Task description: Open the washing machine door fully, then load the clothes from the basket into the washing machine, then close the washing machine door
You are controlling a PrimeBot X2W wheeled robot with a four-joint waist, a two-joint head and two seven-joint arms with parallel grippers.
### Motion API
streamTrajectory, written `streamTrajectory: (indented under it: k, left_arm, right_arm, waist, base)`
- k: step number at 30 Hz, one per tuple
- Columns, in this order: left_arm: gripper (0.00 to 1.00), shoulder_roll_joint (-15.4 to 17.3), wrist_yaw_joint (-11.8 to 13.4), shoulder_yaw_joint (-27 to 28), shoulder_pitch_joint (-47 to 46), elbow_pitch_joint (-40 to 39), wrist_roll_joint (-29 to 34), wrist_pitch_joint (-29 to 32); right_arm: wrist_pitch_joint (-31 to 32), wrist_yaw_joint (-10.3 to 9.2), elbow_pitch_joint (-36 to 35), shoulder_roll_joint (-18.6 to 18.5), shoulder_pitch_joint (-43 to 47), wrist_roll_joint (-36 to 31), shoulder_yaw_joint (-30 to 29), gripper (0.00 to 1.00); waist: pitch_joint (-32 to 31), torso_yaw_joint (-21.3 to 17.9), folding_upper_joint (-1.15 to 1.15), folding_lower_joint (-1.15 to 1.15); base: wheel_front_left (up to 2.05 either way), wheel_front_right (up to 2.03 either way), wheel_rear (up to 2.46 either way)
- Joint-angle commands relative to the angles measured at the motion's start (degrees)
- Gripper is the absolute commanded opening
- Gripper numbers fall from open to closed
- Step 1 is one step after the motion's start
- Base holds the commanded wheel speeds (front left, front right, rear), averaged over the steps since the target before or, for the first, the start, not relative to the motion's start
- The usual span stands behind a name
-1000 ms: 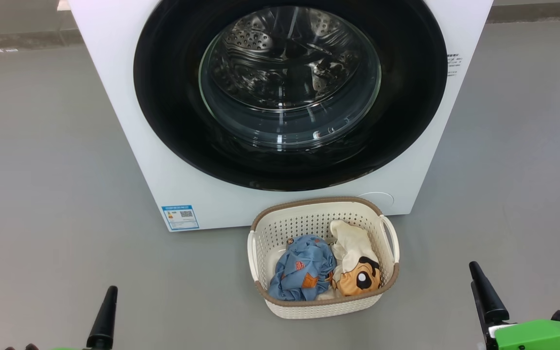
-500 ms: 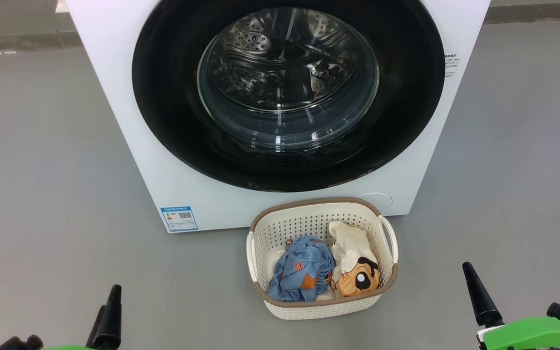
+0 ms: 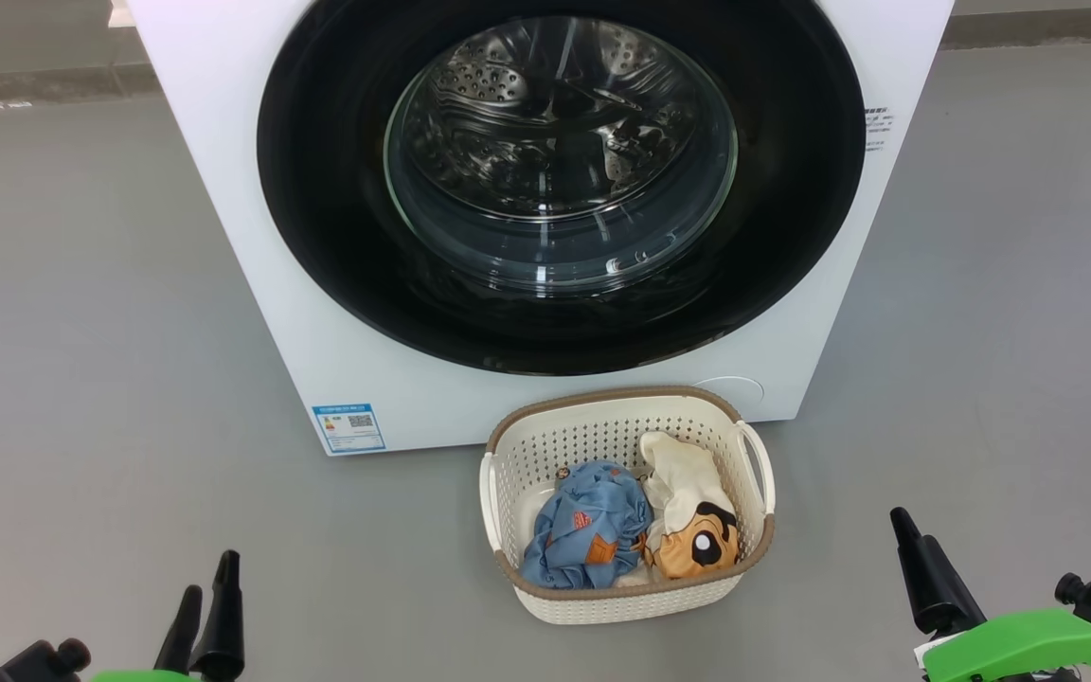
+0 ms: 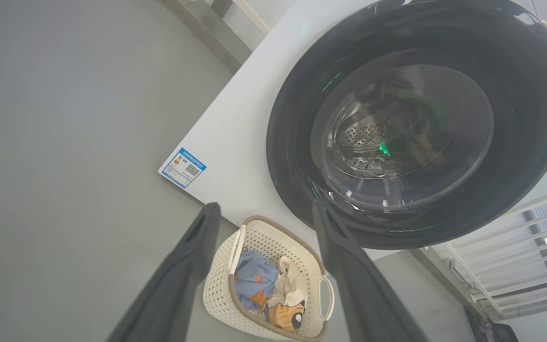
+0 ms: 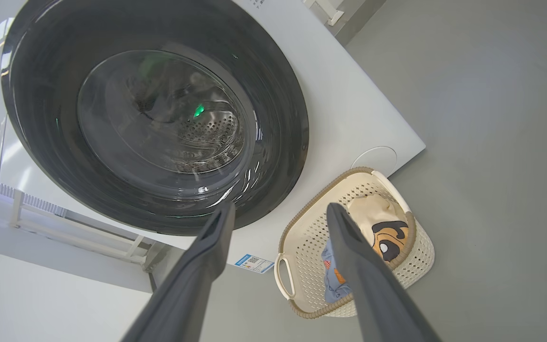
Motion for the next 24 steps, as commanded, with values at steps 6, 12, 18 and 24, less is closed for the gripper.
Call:
streamTrajectory:
  k: [6,12,18,24]
  left_arm:
    - [1.0,1.8,-0.2,0.4,-1.0,-2.2,5.3,-1.8]
    - [1.0,2.1,-0.2,0.1,-1.0,-2.5,8.9,-2.8]
    - [1.0,2.5,-0.2,-0.2,-1.0,-2.8,12.5,-3.8]
    - [1.0,2.9,-0.2,-0.6,-1.0,-3.1,16.0,-4.8]
  right_arm:
    - [-1.7,0.05,-0.8,-1.6,-2.8,-4.2,1.8,1.0]
    - [-2.7,0.06,-0.7,-2.2,-3.1,-7.2,2.4,1.0]
    - [-3.8,0.06,-0.7,-2.8,-3.3,-10.2,3.0,1.0]
    - [-4.8,0.06,-0.6,-3.4,-3.6,-13.3,3.7,1.0]
  waist:
    - [0.0,-0.1,0.0,0.0]
    - [0.1,-0.2,0.0,0.0]
    - [0.1,-0.3,0.0,0.0]
    - [0.3,-0.3,0.0,0.0]
  base:
    - [0.0,0.0,0.0]
    - [0.0,0.0,0.0]
    - [0.0,0.0,0.0]
    - [0.0,0.0,0.0]
